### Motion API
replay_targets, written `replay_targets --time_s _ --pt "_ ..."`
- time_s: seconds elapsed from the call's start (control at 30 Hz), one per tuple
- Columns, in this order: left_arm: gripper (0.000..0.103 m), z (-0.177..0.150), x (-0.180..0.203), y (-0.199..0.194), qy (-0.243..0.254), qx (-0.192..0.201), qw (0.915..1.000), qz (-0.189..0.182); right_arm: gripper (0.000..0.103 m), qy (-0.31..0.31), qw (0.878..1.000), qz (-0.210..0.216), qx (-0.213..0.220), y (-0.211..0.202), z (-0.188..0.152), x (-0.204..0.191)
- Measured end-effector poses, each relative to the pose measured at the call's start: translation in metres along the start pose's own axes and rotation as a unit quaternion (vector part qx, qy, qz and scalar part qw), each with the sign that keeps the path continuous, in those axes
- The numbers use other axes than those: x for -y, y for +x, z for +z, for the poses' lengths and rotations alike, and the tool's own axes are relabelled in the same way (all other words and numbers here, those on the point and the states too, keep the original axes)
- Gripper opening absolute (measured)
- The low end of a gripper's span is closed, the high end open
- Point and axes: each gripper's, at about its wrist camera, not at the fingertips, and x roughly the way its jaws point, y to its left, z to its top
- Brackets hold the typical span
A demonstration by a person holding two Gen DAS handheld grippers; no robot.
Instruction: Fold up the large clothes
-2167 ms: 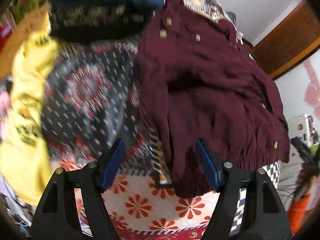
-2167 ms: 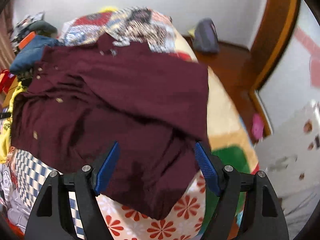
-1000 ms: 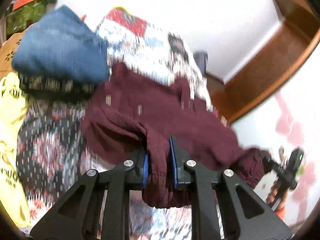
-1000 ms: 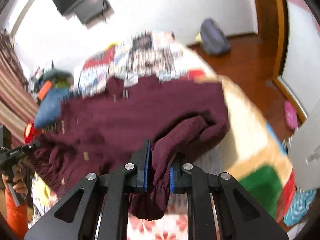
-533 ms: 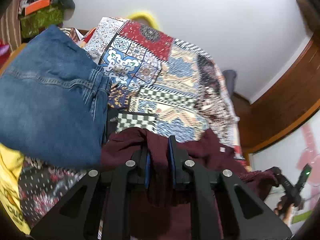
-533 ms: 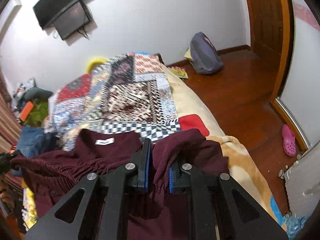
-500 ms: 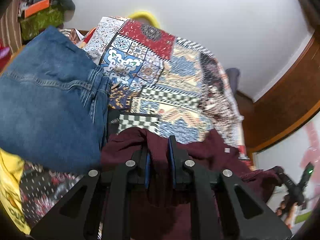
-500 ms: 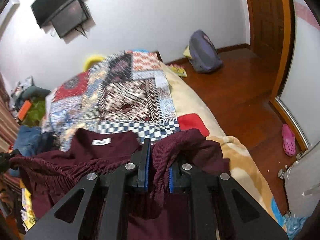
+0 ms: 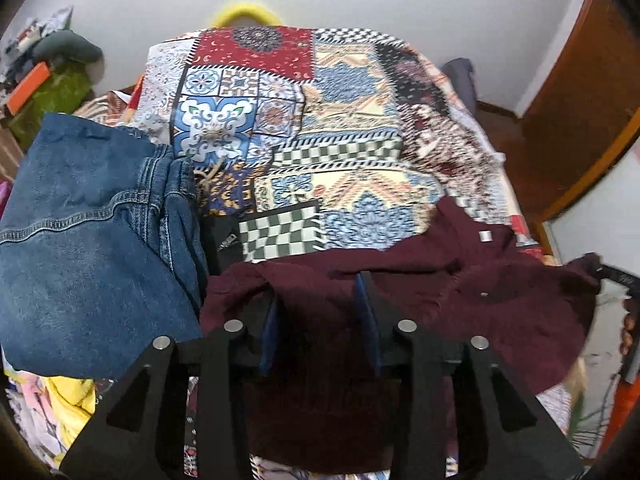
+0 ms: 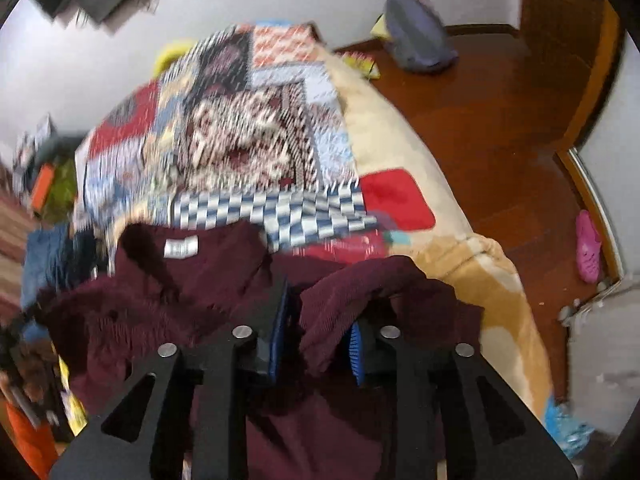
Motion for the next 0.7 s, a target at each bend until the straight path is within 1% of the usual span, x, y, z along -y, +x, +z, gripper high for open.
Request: replay_targets --time_s 0.1,0.13,0.17,0.2,0.23,0.27,0.33,0.37,0.4,0.47,0.5,0.6,0.7 --pt "0.038 -0.001 -0.009 -0.018 -0.025 0.002 0.9991 -0.034 0.026 -0.055 0.998 -0.022 0.000 -0.018 -0.009 -0.010" --pt "0.038 -0.002 -0.013 -0.022 -0.036 0.001 0.9985 -0.040 0.028 -0.064 0.997 -0.032 0.004 -0.022 -0.010 -0.011" --pt "0.038 -0.002 -0.015 -0.024 -0.043 0.000 0.9982 -0.042 0.039 -0.075 0.995 -0.058 0.020 -0.031 -0.014 -0.013" --pt "0.041 -0.003 -0.017 -0.030 -0.048 0.011 0.9983 -0.032 0.048 -0.079 0.993 -0.081 0.033 -0.035 -0.014 -0.013" --pt "0.045 -0.003 -0.019 -0.036 -0.047 0.022 0.9985 -0.017 0.050 -0.087 0.988 -0.114 0.057 -0.044 -0.016 -0.014" --pt "0.046 -0.004 -0.019 -0.045 -0.041 0.041 0.9983 0.006 0.051 -0.091 0.983 -0.141 0.079 -0.054 -0.018 -0.013" --pt "0.057 -0.009 -0.018 -0.060 -0.027 0.070 0.9968 0.028 0.051 -0.083 0.979 -0.160 0.094 -0.067 -0.022 -0.009" --pt "0.059 -0.012 -0.018 -0.064 -0.022 0.078 0.9963 0.031 0.051 -0.084 0.980 -0.154 0.092 -0.071 -0.024 -0.009" --pt "0.060 -0.018 -0.014 -0.069 -0.009 0.086 0.9956 0.035 0.051 -0.091 0.982 -0.138 0.088 -0.073 -0.028 -0.010" --pt "0.061 -0.028 -0.005 -0.069 0.023 0.086 0.9950 0.046 0.051 -0.107 0.984 -0.114 0.081 -0.074 -0.037 -0.018" --pt "0.061 -0.032 0.001 -0.068 0.038 0.083 0.9945 0.050 0.051 -0.114 0.984 -0.109 0.079 -0.072 -0.041 -0.023" --pt "0.061 -0.051 0.024 -0.055 0.095 0.068 0.9914 0.060 0.051 -0.138 0.984 -0.091 0.070 -0.058 -0.056 -0.044" --pt "0.061 -0.069 0.043 -0.026 0.118 0.033 0.9912 0.050 0.051 -0.158 0.984 -0.061 0.045 -0.031 -0.069 -0.069"
